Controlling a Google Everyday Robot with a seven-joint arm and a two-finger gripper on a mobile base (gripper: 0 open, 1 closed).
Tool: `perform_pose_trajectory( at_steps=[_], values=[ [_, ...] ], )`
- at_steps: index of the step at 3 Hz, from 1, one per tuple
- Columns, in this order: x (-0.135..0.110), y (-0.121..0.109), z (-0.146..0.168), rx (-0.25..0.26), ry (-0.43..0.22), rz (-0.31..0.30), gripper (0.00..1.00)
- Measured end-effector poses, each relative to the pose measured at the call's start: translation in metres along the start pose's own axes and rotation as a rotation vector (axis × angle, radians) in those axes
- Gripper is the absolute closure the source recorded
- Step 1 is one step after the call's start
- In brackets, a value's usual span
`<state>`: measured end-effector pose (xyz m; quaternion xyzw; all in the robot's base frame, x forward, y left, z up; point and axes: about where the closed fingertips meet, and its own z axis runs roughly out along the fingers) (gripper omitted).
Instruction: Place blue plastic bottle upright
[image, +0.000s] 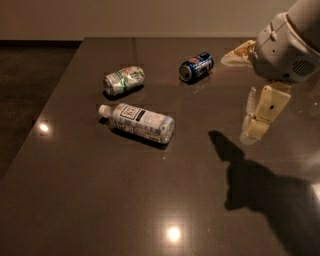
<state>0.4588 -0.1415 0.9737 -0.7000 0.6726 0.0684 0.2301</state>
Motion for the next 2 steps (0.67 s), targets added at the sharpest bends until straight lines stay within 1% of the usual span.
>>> perform_pose_trajectory(
  at_steps=[1,2],
  values=[
    [0.0,0.0,0.0,0.0,0.0,0.0,0.0],
    [-0.0081,-0.0021,0.0064,-0.023,0.005,-0.014,0.0]
  ],
)
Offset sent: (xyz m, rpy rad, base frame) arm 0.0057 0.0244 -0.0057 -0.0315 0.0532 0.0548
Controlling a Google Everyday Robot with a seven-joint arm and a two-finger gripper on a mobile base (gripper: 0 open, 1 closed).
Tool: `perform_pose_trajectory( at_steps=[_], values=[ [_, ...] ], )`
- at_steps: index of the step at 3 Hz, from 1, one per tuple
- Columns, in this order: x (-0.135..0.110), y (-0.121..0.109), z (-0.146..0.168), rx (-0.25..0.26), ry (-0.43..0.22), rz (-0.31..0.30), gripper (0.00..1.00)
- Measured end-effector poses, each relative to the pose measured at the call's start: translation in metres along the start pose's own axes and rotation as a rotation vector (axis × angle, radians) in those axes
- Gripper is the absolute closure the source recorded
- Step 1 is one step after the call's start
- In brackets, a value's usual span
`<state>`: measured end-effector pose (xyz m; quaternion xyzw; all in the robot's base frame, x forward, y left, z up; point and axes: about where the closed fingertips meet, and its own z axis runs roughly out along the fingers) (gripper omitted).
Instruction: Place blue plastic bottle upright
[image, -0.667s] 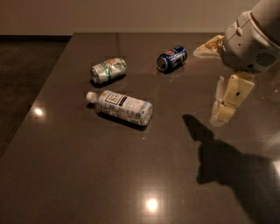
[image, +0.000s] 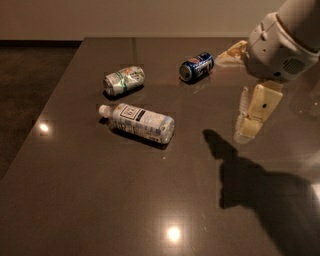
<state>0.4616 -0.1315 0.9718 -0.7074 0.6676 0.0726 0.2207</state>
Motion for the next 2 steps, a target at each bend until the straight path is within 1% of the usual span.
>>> perform_pose_trajectory(
  at_steps=[1,2],
  values=[
    [-0.016,-0.005,0.018,-0.059,-0.009,-0.003,0.0],
    [-0.037,-0.014,0.04,-0.117,-0.017,0.006,0.0]
  ],
)
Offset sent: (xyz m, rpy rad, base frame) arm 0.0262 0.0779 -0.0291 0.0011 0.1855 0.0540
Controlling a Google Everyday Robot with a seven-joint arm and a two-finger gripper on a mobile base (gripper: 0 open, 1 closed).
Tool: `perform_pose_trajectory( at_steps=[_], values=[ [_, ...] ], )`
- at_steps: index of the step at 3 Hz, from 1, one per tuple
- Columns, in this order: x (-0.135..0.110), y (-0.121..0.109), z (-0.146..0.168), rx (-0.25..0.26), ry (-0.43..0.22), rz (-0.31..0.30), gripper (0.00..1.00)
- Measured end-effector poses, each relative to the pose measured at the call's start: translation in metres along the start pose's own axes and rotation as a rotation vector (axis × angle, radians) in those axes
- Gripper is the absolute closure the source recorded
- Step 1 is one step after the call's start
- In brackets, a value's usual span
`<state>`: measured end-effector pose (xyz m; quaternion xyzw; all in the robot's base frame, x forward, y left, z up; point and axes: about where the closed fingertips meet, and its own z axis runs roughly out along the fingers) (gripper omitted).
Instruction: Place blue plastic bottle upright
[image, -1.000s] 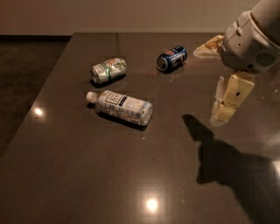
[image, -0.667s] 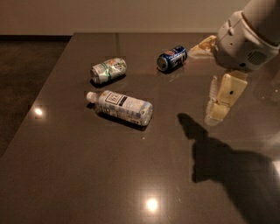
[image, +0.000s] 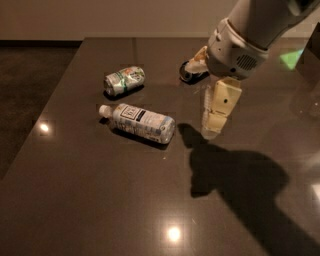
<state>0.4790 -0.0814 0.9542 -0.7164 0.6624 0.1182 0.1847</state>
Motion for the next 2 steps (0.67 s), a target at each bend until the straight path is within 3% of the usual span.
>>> perform_pose_trajectory(
  at_steps=[2],
  values=[
    [-0.033,-0.007,0.028,-0.049,0.017,0.028,0.0]
  ],
)
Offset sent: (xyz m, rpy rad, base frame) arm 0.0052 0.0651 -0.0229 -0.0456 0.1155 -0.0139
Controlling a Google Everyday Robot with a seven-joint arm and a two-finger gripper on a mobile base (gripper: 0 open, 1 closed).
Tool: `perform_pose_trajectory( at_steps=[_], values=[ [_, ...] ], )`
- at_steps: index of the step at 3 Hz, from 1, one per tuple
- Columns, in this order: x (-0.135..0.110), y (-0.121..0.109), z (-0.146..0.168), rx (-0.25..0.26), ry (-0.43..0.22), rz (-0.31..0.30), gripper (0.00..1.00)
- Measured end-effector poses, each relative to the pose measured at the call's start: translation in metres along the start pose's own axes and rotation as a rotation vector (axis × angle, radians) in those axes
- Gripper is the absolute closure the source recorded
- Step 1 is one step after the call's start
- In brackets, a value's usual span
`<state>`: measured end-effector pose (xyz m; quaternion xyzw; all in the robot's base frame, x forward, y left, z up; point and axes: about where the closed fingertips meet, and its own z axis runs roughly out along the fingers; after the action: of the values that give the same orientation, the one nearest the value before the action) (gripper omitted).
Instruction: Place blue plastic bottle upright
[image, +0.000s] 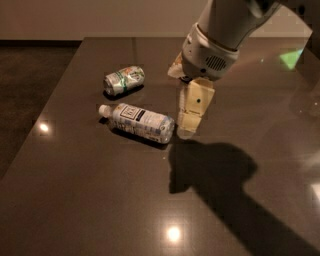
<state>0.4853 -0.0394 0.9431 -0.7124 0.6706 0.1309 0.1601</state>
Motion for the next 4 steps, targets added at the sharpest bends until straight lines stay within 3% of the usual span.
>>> perform_pose_trajectory(
  at_steps=[2,3,4],
  values=[
    [-0.024,-0.009,0.033,-0.059,0.007,0.065,0.0],
    [-0.036,-0.012,0.047,-0.047,0.028,0.075,0.0],
    [-0.04,-0.022,0.063,-0.006,0.1,0.07,0.0]
  ],
)
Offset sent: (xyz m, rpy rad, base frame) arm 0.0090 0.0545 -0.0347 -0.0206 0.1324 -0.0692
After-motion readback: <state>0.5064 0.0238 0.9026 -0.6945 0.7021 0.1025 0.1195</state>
